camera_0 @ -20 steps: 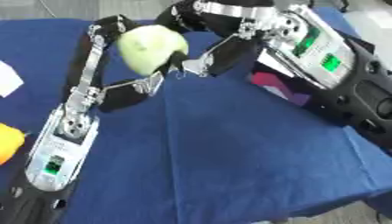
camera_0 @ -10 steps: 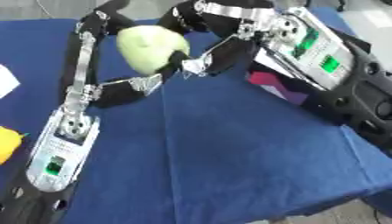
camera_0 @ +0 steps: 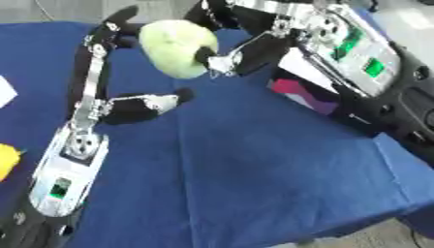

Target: Pick up the objects with one hand, pass them to the other hand, and then place them into the box on the other side of the table.

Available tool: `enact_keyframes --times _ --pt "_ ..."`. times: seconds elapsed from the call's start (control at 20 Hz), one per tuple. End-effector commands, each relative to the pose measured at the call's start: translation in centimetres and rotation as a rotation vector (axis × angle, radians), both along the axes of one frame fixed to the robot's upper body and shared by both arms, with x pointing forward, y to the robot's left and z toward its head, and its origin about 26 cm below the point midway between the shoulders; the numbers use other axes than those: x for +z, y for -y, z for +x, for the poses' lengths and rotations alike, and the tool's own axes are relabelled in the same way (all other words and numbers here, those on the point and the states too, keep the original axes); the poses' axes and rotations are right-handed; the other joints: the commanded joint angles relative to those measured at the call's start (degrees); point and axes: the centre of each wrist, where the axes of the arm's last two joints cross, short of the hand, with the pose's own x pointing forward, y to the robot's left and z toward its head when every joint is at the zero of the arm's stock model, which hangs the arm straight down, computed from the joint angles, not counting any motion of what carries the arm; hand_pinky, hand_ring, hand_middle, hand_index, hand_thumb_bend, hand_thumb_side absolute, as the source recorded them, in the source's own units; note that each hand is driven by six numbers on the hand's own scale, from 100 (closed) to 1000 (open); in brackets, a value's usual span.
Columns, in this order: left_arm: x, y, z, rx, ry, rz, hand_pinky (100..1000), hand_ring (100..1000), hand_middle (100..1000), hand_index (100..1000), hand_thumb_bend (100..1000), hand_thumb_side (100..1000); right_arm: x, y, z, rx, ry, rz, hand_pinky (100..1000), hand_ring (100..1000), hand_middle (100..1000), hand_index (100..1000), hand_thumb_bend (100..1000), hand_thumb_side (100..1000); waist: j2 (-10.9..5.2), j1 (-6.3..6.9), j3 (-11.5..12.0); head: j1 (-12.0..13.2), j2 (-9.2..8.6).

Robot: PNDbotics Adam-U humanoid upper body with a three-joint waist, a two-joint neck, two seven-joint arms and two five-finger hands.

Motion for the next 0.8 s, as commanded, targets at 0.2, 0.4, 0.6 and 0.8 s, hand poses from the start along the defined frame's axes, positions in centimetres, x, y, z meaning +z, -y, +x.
enact_keyframes --times 0.2,0.4,0.6,0.8 --pt "-0.4 -1.2 0.5 0.032 -0.006 0.029 739 772 610 890 850 276 1.0 2.0 0.1 -0.081 0.045 -0.005 903 763 609 670 100 100 -1.21 0.14 -0.9 -0.2 0.32" --pt "-1.0 -2.1 0.8 0.065 -0.024 0.029 739 772 609 887 841 265 0.9 3.5 0.1 -0.142 0.062 0.017 902 763 609 669 100 100 -1.71 0.30 -1.7 -0.5 0.32" --pt "-1.4 -2.8 1.1 0.094 -0.037 0.025 738 771 608 882 819 262 0.4 5.7 0.3 -0.234 0.062 0.034 902 763 610 670 100 100 -2.19 0.44 -2.5 -0.6 0.32" --pt "-1.7 -3.4 1.2 0.117 -0.048 0.024 738 776 616 878 807 269 -0.1 8.4 0.2 -0.332 0.057 0.056 904 765 613 674 100 100 -2.38 0.52 -3.0 -0.6 0.32"
